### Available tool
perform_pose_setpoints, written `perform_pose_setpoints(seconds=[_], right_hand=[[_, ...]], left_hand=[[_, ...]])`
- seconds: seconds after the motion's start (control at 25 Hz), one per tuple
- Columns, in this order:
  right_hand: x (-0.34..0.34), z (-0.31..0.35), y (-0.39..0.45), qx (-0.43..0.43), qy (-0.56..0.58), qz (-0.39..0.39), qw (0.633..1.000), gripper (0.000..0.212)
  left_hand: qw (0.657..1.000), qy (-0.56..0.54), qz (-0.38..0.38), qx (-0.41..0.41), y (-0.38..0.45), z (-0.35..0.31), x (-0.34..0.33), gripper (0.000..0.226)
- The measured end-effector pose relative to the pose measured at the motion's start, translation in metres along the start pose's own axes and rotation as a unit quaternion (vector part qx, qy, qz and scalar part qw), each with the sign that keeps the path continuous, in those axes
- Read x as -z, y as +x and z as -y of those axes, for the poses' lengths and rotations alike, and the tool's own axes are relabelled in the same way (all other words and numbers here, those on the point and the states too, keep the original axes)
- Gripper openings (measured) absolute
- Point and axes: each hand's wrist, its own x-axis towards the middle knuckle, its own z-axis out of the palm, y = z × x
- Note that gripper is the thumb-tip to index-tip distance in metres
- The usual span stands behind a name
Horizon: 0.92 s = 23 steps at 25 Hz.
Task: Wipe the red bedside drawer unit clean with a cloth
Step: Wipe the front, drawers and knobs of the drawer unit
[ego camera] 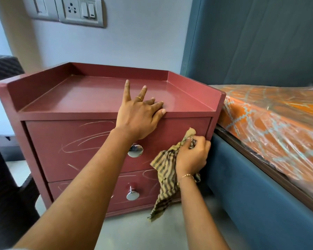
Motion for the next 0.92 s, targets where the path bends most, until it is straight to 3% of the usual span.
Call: perform_pose_setpoints(seconds=[0.12, 0.2, 0.28, 0.4, 0.48, 0.68, 0.8, 0.92], right_hand=[[-0.005, 0.027, -0.05, 0.156, 0.028, 0.097, 0.983, 0.007], [0.001, 0.011, -0.079, 0.198, 0.015, 0.165, 0.966, 0.005], [0.006, -0.018, -0.067, 0.141, 0.006, 0.141, 0.98, 0.004], [0.009, -0.029, -0.004, 0.042, 0.0, 0.01, 0.999, 0.006], [0.003, -0.018, 0.03, 0.014, 0.01, -0.029, 0.999, 0.003], [0.0, -0.046, -0.001, -0.039, 0.013, -0.029, 0.999, 0.006], [0.006, -0.049, -0.002, -0.119, 0.025, -0.014, 0.993, 0.005], [0.003, -0.03, 0.023, -0.088, 0.029, -0.02, 0.995, 0.004]], left_hand=[[1.0, 0.005, -0.027, -0.002, -0.001, 0.0, -0.003, 0.067], [0.999, -0.001, -0.049, -0.002, -0.001, 0.0, -0.005, 0.071], [0.998, -0.012, -0.062, -0.003, -0.001, -0.001, -0.007, 0.069], [0.997, -0.013, -0.077, -0.006, -0.001, -0.001, -0.01, 0.068], [0.995, -0.009, -0.095, -0.003, -0.001, 0.0, -0.013, 0.067], [0.993, -0.024, -0.12, 0.003, 0.001, 0.0, -0.019, 0.062], [0.987, -0.042, -0.158, -0.009, 0.002, 0.001, -0.023, 0.056], [0.984, -0.05, -0.171, -0.015, 0.002, 0.001, -0.024, 0.052]])
